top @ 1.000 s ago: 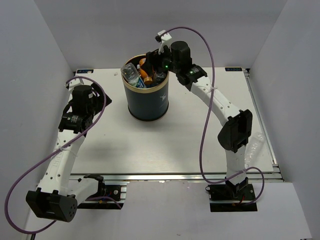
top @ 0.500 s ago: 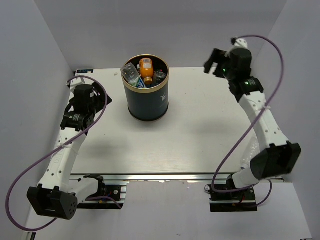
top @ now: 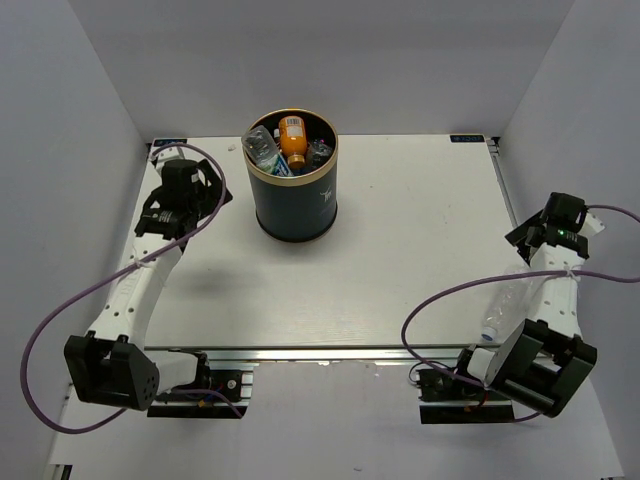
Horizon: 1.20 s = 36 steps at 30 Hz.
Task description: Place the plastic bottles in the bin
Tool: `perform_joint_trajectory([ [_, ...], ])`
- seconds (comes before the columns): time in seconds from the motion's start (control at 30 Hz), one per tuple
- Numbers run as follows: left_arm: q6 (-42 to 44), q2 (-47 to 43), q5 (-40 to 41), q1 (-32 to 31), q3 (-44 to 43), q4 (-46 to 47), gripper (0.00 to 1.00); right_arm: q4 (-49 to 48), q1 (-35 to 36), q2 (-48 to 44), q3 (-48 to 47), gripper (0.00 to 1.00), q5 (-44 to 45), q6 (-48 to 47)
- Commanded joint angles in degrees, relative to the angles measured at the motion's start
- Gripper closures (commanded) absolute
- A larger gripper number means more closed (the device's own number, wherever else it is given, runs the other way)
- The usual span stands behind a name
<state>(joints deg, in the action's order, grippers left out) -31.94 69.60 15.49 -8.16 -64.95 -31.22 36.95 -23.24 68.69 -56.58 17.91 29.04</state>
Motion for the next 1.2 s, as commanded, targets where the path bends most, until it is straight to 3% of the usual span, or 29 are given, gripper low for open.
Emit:
perform_joint_trajectory([
  [0.0,1.53,1.06,-0.55,-0.01,-3.60,-1.38,0.02,0.40,-2.50,0.48,2.42,0.11,2.83,0.41],
  [0.17,2.06,1.94,-0.02,-0.01,-6.33,-3.58,0.02,-5.48,-4.26,3.02,7.36,0.11,-0.42,-0.38],
  [0.4,1.27,1.50,0.95,-0.01,-6.77,-4.20,0.02,-8.72,-4.70,7.86,11.04,0.11,3.01,-1.88],
  [0.6,0.13,0.36,1.21,-0.01,-6.16,-4.46,0.02,-16.02,-4.70,9.45,14.39,0.19,-3.23,-4.51],
  [0.73,-0.49,-1.66,2.53,-0.01,-5.36,-4.55,0.02,-19.71,-4.27,8.92,15.71,0.33,-8.48,-8.02],
  [0.8,-0.49,-2.36,3.23,-0.01,-5.19,-4.81,0.02,-20.95,-1.82,8.48,15.62,0.42,-9.82,-9.34],
  [0.87,-0.84,-3.59,4.11,-0.01,-4.66,-4.73,0.02,-22.00,2.65,6.91,14.48,0.60,-10.79,-10.40],
  [0.97,-1.45,-5.26,4.29,-0.01,-3.52,-4.20,0.02,-24.19,11.68,4.62,9.57,0.71,-10.44,-12.50],
  [1.17,-1.98,-6.67,4.82,-0.01,-2.55,-3.76,0.02,-28.15,27.36,7.07,-11.24,0.74,-17.38,-15.93],
])
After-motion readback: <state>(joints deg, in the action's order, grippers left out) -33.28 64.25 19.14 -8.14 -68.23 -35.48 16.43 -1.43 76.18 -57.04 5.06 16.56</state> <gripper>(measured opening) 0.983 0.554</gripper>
